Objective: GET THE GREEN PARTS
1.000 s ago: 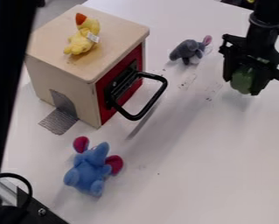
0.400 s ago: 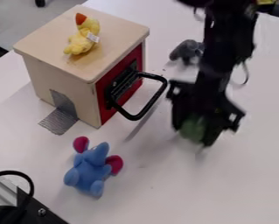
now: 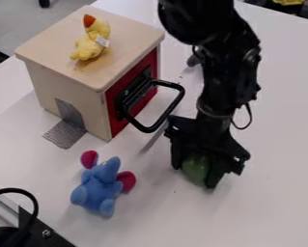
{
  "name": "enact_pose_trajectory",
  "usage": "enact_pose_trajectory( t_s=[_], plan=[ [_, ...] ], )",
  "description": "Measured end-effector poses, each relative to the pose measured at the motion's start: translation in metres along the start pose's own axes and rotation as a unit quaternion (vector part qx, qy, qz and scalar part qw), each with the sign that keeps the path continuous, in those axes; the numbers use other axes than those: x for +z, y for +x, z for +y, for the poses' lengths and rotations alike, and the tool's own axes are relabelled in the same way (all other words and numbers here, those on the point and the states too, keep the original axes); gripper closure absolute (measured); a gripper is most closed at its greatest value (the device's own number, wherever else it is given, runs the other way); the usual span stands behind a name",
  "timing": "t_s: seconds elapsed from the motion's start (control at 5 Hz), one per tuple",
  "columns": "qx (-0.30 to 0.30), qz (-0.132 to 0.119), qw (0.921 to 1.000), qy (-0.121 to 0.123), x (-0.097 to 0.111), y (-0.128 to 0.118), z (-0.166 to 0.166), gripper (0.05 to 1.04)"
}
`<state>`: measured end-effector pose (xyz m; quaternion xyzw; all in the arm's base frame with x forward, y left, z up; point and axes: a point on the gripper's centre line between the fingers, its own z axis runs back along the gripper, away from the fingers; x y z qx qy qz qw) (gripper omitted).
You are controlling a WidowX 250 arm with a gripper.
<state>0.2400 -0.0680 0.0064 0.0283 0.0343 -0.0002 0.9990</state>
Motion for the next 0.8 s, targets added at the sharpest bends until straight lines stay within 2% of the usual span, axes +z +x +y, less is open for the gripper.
enact_pose_trajectory(
  t_s=[0.2, 0.4, 0.6, 0.8],
  plan=[
    [0.002, 0.004, 0.9999, -0.009, 0.001, -0.007, -0.001, 0.284],
    [0.005, -0.025, 0.9993, -0.026, 0.030, -0.012, 0.003, 0.079],
    [0.008, -0.056, 0.9977, -0.037, 0.061, -0.018, 0.007, 0.083],
    [0.015, -0.080, 0.9960, -0.036, 0.087, -0.028, 0.014, 0.083]
  ],
)
